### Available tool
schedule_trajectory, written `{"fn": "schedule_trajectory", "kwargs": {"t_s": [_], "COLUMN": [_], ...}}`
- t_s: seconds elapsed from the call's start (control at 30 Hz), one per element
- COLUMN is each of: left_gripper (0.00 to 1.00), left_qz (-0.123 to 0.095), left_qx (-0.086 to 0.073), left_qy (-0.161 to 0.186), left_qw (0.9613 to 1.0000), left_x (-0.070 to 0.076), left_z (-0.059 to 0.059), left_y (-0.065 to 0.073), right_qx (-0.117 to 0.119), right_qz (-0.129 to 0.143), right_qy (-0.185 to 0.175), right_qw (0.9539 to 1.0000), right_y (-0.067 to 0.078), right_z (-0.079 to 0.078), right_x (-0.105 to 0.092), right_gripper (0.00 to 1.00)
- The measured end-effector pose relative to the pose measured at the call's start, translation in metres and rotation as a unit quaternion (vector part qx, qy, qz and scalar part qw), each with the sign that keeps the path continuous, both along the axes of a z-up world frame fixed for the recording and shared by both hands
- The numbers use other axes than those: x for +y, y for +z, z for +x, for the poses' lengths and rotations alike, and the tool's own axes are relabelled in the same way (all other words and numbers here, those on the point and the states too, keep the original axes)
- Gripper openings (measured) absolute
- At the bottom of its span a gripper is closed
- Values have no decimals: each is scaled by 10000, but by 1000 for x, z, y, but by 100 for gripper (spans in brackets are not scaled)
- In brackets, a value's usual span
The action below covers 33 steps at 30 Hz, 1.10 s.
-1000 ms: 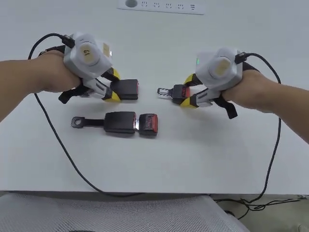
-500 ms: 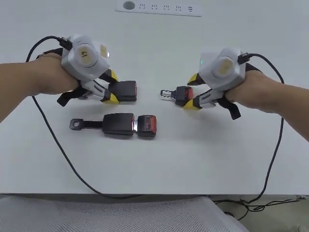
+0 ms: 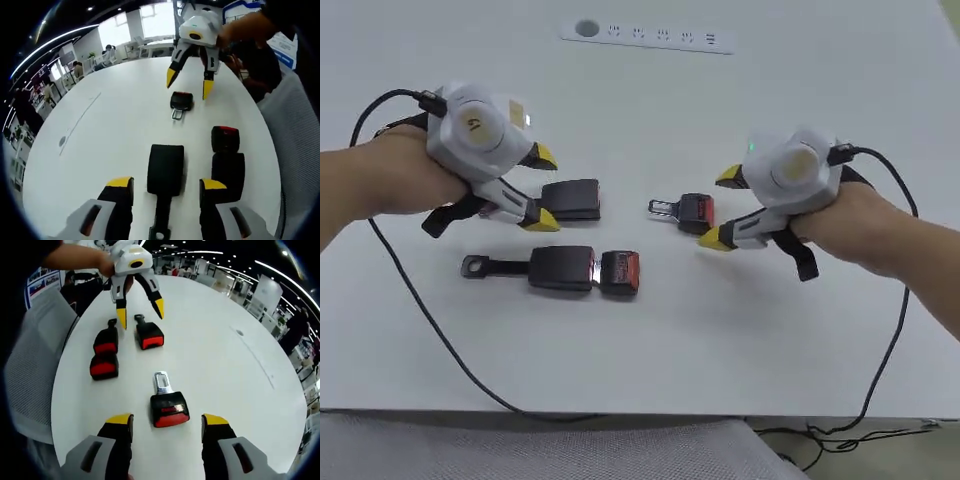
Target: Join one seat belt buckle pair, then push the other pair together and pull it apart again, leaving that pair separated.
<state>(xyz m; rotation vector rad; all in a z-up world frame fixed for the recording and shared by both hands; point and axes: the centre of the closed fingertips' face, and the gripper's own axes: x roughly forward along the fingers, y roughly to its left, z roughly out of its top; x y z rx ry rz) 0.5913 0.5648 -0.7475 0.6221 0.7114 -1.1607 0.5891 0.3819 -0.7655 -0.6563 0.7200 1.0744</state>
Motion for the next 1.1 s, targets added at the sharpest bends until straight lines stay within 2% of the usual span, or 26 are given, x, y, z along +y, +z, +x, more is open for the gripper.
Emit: {"fn": "schedule_trajectory", "kwargs": {"t_s": [0.03, 0.1, 0.2, 0.23, 0.33, 0.37, 0.4, 0.43, 0.47, 0.5, 0.57, 0.67, 0.73, 0.8, 0.87, 0.97, 1.1], "left_gripper": [58, 62, 68, 71, 84, 88, 97, 99, 100, 100, 100, 100, 100, 100, 100, 100, 100], "left_qz": [-86, -183, -380, -540, -769, -865, -955, -946, -965, -1085, -1157, -1298, -1299, -1302, -1355, -1368, -1375], "left_qx": [0, -3, -228, -264, -291, -350, -598, -682, -428, -339, -326, -278, -261, -271, -182, -216, -217], "left_qy": [125, 271, 487, 711, 1143, 1184, 1277, 1375, 1430, 1588, 1728, 1909, 1965, 1995, 2094, 2115, 2155], "left_qw": [9999, 9995, 9978, 9957, 9900, 9886, 9854, 9836, 9841, 9807, 9776, 9726, 9715, 9708, 9682, 9675, 9665], "left_x": [5, 16, 31, 36, 50, 52, 57, 63, 64, 65, 69, 73, 77, 82, 85, 92, 90], "left_z": [-2, -8, -14, -16, -26, -29, -29, -29, -40, -45, -49, -58, -62, -65, -68, -72, -76], "left_y": [3, 6, 18, 24, 36, 39, 43, 42, 40, 42, 44, 48, 48, 47, 48, 48, 50], "right_qx": [-36, 48, 99, 106, -30, -33, -21, -33, -62, -84, -112, -207, -212, -260, -351, -406, -413], "right_qz": [73, 345, 653, 679, 676, 709, 799, 835, 848, 903, 1046, 1130, 1192, 1267, 1222, 1190, 1204], "right_qy": [-71, -343, -614, -650, -716, -760, -879, -920, -948, -1017, -1200, -1290, -1334, -1401, -1427, -1506, -1580], "right_qw": [9999, 9988, 9959, 9955, 9951, 9946, 9929, 9922, 9919, 9907, 9872, 9850, 9836, 9816, 9816, 9806, 9792], "right_y": [3, 8, 16, 18, 21, 22, 24, 26, 29, 31, 36, 45, 53, 54, 57, 60, 64], "right_z": [-4, -12, -24, -28, -41, -44, -48, -50, -53, -55, -56, -62, -69, -70, -73, -76, -80], "right_x": [0, 3, 5, 5, 3, 3, 4, 4, 3, 3, 3, 4, 7, 9, 10, 10, 8], "right_gripper": [55, 57, 62, 63, 68, 70, 73, 75, 77, 79, 83, 92, 96, 100, 100, 100, 100]}}
